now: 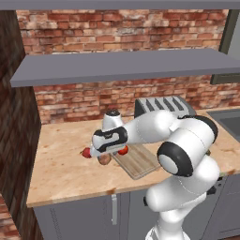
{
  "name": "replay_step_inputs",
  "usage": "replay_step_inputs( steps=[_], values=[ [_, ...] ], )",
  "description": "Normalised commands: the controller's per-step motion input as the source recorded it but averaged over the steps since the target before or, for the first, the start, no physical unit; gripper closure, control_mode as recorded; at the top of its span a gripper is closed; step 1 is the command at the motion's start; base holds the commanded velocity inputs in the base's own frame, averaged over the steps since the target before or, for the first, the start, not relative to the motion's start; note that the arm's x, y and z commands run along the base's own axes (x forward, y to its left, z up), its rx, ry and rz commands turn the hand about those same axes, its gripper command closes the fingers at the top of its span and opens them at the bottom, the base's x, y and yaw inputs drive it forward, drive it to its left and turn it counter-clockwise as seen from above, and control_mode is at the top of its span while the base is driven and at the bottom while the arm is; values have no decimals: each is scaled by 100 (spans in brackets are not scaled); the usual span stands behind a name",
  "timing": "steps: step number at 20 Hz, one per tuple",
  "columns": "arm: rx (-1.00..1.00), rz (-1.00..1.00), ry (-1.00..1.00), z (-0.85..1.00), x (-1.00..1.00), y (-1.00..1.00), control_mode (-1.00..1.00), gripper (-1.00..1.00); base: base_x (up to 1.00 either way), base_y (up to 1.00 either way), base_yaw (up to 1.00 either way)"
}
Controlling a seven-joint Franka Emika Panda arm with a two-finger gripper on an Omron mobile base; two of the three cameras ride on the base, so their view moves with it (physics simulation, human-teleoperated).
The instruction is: Place the avocado, onion, tomato, and bell pepper on the cutting board.
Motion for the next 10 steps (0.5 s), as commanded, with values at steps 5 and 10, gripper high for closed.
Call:
replay_step_inputs(
  steps=[5,10],
  values=[
    [-4,0,4,-25,7,6,-100,-100,0,0,0],
    [-6,-3,5,-25,-2,8,-100,100,0,0,0]
  ],
)
